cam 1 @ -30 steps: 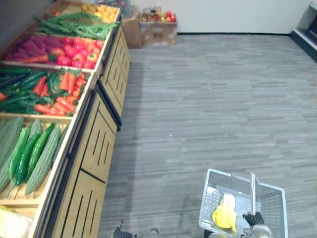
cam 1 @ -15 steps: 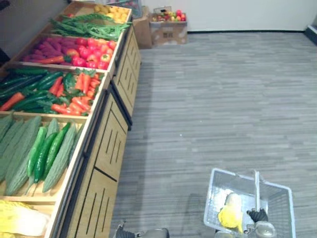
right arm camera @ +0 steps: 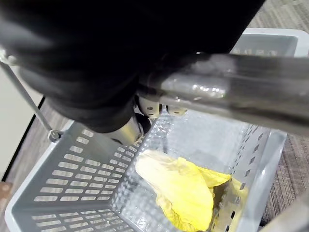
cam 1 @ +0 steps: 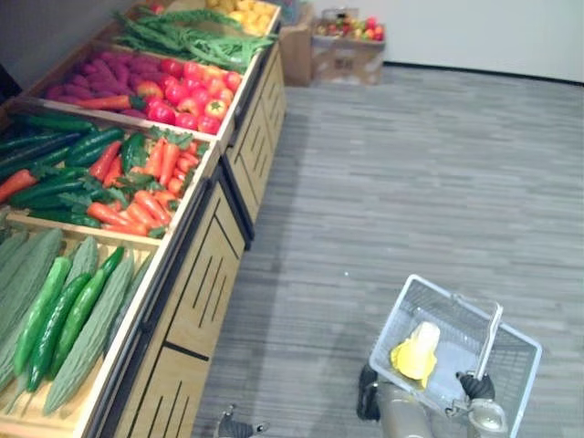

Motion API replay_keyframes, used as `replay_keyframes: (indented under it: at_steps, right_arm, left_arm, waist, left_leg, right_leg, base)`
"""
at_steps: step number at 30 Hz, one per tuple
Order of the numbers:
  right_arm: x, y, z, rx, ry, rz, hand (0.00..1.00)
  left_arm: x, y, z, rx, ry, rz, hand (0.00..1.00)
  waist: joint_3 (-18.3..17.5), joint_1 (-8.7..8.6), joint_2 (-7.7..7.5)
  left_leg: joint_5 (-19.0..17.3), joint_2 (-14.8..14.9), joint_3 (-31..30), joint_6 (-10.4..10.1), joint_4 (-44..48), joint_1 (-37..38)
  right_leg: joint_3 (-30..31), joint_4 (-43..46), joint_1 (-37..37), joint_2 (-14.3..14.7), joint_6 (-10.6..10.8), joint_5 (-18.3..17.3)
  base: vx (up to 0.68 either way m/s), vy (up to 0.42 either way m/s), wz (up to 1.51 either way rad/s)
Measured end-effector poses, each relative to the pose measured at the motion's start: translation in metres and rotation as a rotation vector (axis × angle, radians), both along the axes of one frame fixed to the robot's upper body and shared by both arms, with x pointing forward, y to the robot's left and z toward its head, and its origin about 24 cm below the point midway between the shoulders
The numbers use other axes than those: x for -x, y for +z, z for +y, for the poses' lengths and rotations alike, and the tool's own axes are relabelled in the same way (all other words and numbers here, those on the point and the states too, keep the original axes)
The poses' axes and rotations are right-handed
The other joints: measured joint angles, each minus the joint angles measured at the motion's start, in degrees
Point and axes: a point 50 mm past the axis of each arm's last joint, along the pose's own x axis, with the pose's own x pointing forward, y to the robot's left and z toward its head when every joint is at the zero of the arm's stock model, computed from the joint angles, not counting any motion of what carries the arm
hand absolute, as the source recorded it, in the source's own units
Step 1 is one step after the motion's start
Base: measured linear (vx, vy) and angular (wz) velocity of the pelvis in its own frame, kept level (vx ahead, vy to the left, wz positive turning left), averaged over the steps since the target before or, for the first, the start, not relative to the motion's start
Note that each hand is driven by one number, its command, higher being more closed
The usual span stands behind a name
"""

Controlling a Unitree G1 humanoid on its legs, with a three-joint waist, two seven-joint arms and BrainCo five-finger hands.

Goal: Pick vegetable in the basket

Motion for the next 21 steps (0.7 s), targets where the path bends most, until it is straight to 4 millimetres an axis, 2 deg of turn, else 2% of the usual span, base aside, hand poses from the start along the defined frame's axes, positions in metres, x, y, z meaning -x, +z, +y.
replay_keyframes:
  at_steps: [1, 2, 3, 4, 5, 7, 8, 10, 12, 14, 15, 16, 17, 18, 19, 20, 21]
  right_arm:
    - [-0.004, 0.005, -0.009, 0.014, -0.032, -0.028, 1.0]
    - [-0.002, 0.007, -0.014, 0.021, -0.057, -0.03, 1.0]
    - [0.004, 0.004, -0.013, 0.017, -0.06, -0.011, 1.0]
    - [0.011, 0.002, -0.018, 0.031, -0.052, 0.014, 1.0]
    - [0.015, -0.001, -0.012, 0.024, -0.028, 0.04, 1.0]
    - [0.013, -0.004, -0.003, 0.006, 0.008, 0.059, 1.0]
    - [0.017, -0.009, 0.004, -0.017, 0.01, 0.086, 1.0]
    - [0.025, -0.014, 0.01, -0.032, 0.01, 0.116, 1.0]
    - [0.03, -0.017, 0.012, -0.035, 0.015, 0.134, 1.0]
    - [0.034, -0.019, 0.015, -0.048, 0.022, 0.154, 1.0]
    - [0.038, -0.021, 0.016, -0.054, 0.015, 0.165, 1.0]
    - [0.044, -0.022, 0.016, -0.057, 0.006, 0.177, 1.0]
    - [0.054, -0.024, 0.015, -0.056, -0.006, 0.198, 1.0]
    - [0.067, -0.026, 0.01, -0.046, -0.034, 0.227, 1.0]
    - [0.073, -0.03, 0.016, -0.071, -0.045, 0.252, 1.0]
    - [0.075, -0.032, 0.019, -0.08, -0.042, 0.259, 1.0]
    - [0.067, -0.032, 0.023, -0.089, -0.031, 0.245, 1.0]
  left_arm:
    - [-0.008, 0.001, -0.004, 0.012, 0.009, -0.02, 0.0]
    - [0.0, -0.001, -0.005, 0.013, 0.029, -0.006, 0.0]
    - [0.006, -0.001, -0.003, 0.01, 0.042, 0.002, 0.0]
    - [0.008, -0.002, -0.009, 0.028, 0.062, 0.002, 0.0]
    - [0.002, 0.0, -0.009, 0.032, 0.071, -0.021, 0.0]
    - [0.0, 0.002, -0.005, 0.022, 0.076, -0.034, 0.0]
    - [0.0, 0.003, 0.001, 0.014, 0.106, -0.043, 0.0]
    - [0.0, 0.005, 0.006, 0.019, 0.174, -0.069, 0.0]
    - [-0.003, 0.007, 0.008, 0.037, 0.247, -0.1, 0.0]
    - [-0.003, 0.007, 0.011, 0.034, 0.279, -0.106, 0.0]
    - [-0.001, 0.006, 0.012, 0.028, 0.291, -0.097, 0.0]
    - [0.001, 0.006, 0.012, 0.025, 0.294, -0.091, 0.0]
    - [0.003, 0.005, 0.012, 0.02, 0.297, -0.086, 0.0]
    - [0.01, 0.002, 0.006, 0.033, 0.299, -0.063, 0.0]
    - [0.014, 0.002, 0.015, 0.013, 0.289, -0.042, 0.0]
    - [0.014, 0.002, 0.018, 0.002, 0.28, -0.037, 0.0]
    - [0.018, 0.001, 0.021, -0.01, 0.272, -0.02, 0.0]
  waist:
    - [0.7, -0.86, -0.64]
    - [-0.2, -0.87, 0.4]
    - [-1.1, -0.78, 0.34]
    - [-1.3, -0.99, 2.6]
    - [-0.8, -0.93, 1.92]
    - [-0.6, -0.71, 1.7]
    - [0.1, -0.68, 0.62]
    - [0.3, -0.16, -0.46]
    - [0.2, 0.93, -0.89]
    - [0.4, 1.54, -1.63]
    - [0.5, 1.49, -1.82]
    - [0.6, 1.47, -1.84]
    - [0.3, 1.41, -1.43]
    - [-0.3, 1.42, -0.58]
    - [-1.5, 0.78, -2.22]
    - [-2.1, 0.82, -3.54]
    - [-2.6, 1.27, -5.02]
  left_leg:
    - [4.2, -1.4, -1.4, -0.2, 0.7, 0.9]
    - [5.4, -0.5, -1.6, -1.0, 3.2, 1.7]
    - [5.8, -0.5, -1.8, -1.4, 5.9, 1.2]
    - [7.6, 1.4, -2.7, -3.6, 14.9, -1.7]
    - [17.0, 2.0, -2.9, -10.1, 29.4, -8.9]
    - [18.3, 3.2, -0.8, -10.5, 39.9, -14.0]
    - [17.1, 4.2, 2.8, -10.0, 47.4, -17.3]
    - [14.3, 4.9, 6.4, -8.5, 50.7, -19.8]
    - [10.8, 6.1, 10.8, -5.9, 49.5, -26.9]
    - [8.4, 6.6, 17.9, -2.6, 40.4, -33.7]
    - [9.0, 6.0, 21.6, -1.3, 34.6, -34.2]
    - [10.4, 5.4, 24.0, 0.8, 29.8, -33.9]
    - [13.4, 4.2, 26.9, 3.7, 22.7, -33.2]
    - [17.3, 2.6, 30.0, 9.2, 14.4, -32.2]
    - [15.1, -0.3, 30.8, 11.1, 10.3, -30.1]
    - [15.7, -1.8, 31.0, 11.3, 8.3, -29.9]
    - [15.8, -3.5, 31.2, 11.5, 6.1, -29.8]
  right_leg:
    - [-0.9, 11.6, -3.9, -3.0, -1.2, -2.0]
    - [-1.7, 9.3, -3.1, -2.4, -0.7, -4.8]
    - [-2.5, 2.8, -0.6, -1.8, -1.3, -5.3]
    - [-4.6, 2.6, 2.1, 0.1, -1.9, -7.6]
    - [-4.9, 0.8, 5.6, 0.6, -2.4, -9.5]
    - [-5.0, -2.2, 9.6, 1.2, -2.6, -9.7]
    - [-5.0, -6.6, 17.2, 1.4, -2.6, -9.7]
    - [-5.4, -10.7, 24.5, 1.0, -2.6, -9.7]
    - [-6.7, -15.1, 29.8, 1.0, -2.5, -9.7]
    - [-8.4, -18.5, 33.8, 0.5, 0.0, -10.0]
    - [-9.4, -18.8, 35.6, 0.2, 1.9, -10.7]
    - [-10.1, -18.8, 37.0, 0.1, 2.8, -11.1]
    - [-11.1, -18.7, 39.1, 0.3, 4.3, -12.1]
    - [-11.4, -18.0, 41.4, 1.2, 6.3, -13.3]
    - [-11.4, -18.1, 42.3, 0.0, 6.6, -13.5]
    - [-10.9, -18.0, 41.8, -0.8, 6.9, -13.1]
    - [-9.6, -18.4, 40.8, -1.1, 6.6, -11.3]
  base:
    - [0.53, -0.287, 0.4]
    - [0.54, -0.279, 0.46]
    - [0.57, -0.28, 0.23]
    - [0.6, -0.258, 0.16]
    - [0.71, -0.304, 0.11]
    - [0.58, -0.211, 0.09]
    - [0.54, -0.155, 0.12]
    - [0.49, -0.127, 0.16]
    - [0.43, -0.055, 0.1]
    - [0.43, 0.019, 0.05]
    - [0.42, 0.058, 0.14]
    - [0.37, 0.072, 0.31]
    - [0.48, 0.138, 0.5]
    - [0.5, 0.191, 0.88]
    - [0.51, 0.199, 0.85]
    - [0.48, 0.179, 0.63]
    - [0.45, 0.153, 0.23]
